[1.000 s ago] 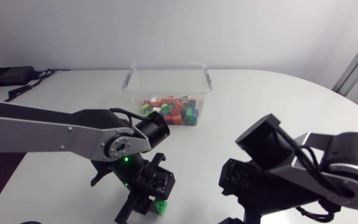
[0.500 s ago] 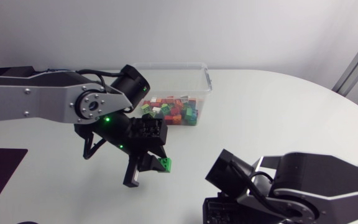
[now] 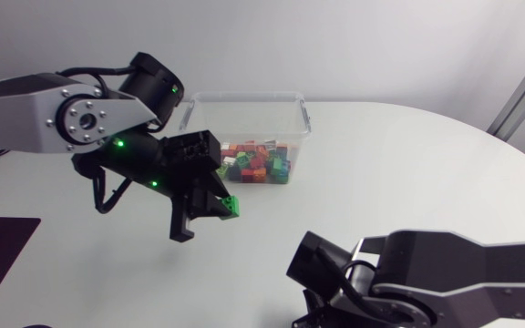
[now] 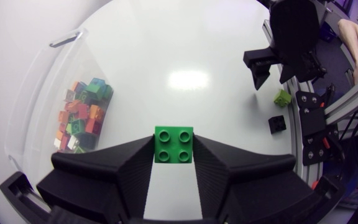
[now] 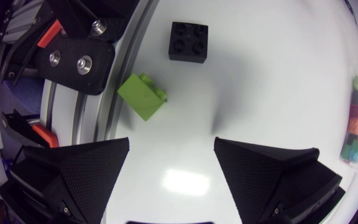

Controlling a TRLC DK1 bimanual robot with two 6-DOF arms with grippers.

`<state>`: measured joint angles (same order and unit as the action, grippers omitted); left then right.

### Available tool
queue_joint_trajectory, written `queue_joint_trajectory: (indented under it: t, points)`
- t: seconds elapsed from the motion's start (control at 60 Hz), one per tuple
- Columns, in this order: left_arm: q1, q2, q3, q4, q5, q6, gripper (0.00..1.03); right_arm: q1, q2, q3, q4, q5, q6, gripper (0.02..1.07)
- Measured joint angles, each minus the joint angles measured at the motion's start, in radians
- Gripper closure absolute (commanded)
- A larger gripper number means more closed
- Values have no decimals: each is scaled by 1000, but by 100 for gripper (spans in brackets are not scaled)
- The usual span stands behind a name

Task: Place the duplo bricks in the container

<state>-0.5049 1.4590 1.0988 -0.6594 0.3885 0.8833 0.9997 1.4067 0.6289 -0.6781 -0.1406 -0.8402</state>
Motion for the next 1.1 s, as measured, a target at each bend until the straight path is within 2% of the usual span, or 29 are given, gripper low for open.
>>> queue_joint_trajectory:
  t: [0.183,0.283,0.517,0.65,0.667,0.767,0.917,1.1]
  points:
    - [85,-69,41,2,0,-38,99,89,-16,34,3,34,-38,13]
    - [124,-90,63,36,0,-72,99,108,-24,41,8,34,-60,18]
    - [177,-107,80,60,0,-106,99,161,-16,45,66,-4,-81,55]
    - [203,-126,80,59,0,-106,99,173,29,45,81,-20,-81,60]
    - [209,-129,80,60,0,-106,99,173,40,45,87,-20,-81,65]
    - [219,-132,85,60,0,-106,99,172,68,44,110,-20,-80,83]
    - [221,-129,115,92,0,-145,99,113,64,45,105,-27,-80,83]
    - [229,-27,246,198,0,-253,99,-154,13,137,49,-80,-83,83]
